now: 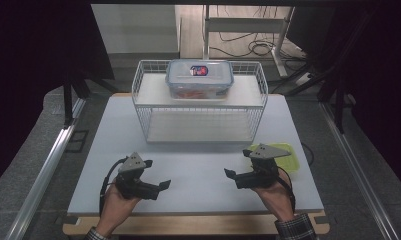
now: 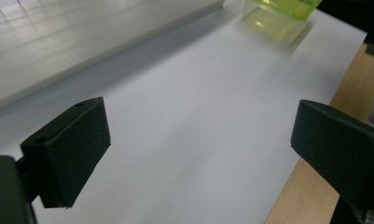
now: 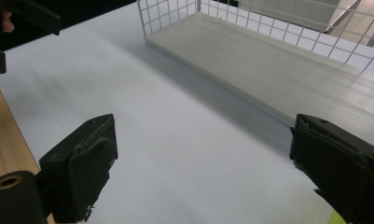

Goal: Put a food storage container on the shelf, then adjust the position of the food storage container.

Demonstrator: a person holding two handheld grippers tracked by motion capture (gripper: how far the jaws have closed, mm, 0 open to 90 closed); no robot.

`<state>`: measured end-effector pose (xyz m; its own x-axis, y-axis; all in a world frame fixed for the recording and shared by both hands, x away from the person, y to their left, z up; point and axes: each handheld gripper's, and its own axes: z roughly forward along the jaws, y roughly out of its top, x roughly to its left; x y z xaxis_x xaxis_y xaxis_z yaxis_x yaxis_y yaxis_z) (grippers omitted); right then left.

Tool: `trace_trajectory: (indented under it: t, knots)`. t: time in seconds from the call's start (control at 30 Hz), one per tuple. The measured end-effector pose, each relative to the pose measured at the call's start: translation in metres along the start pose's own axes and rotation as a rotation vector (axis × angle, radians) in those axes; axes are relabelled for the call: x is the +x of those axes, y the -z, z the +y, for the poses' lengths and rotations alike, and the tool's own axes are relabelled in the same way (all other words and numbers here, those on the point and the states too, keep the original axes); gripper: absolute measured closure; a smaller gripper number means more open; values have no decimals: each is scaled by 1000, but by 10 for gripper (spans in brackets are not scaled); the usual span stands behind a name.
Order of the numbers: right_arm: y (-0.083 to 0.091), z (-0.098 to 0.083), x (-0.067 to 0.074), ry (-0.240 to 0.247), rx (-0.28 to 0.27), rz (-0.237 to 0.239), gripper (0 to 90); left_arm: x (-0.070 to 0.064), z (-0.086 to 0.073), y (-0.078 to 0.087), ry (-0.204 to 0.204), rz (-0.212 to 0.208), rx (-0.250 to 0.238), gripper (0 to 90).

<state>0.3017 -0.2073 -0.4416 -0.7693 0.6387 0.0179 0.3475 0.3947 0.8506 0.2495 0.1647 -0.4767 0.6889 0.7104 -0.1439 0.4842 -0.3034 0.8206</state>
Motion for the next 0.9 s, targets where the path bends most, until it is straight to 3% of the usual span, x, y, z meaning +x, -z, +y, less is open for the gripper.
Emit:
trace_trajectory:
  t: [0.13, 0.23, 0.43, 0.7, 0.9]
  knots:
    - [-3, -12, 3, -11, -1, 2, 65, -4, -11, -1, -23, 36, -2, 31]
    - [-5, -21, 5, -2, 16, -1, 58, -3, -20, -3, -6, 36, -12, 32]
    - [-11, -35, 5, -13, 68, -28, 49, 0, -29, -9, -25, 57, 25, 31]
    - [-8, -36, -5, -56, 65, -86, 11, 3, -34, -9, -18, 62, 15, 29]
    - [-1, -37, -22, -106, 84, -133, 5, 4, -36, -11, -26, 62, 25, 29]
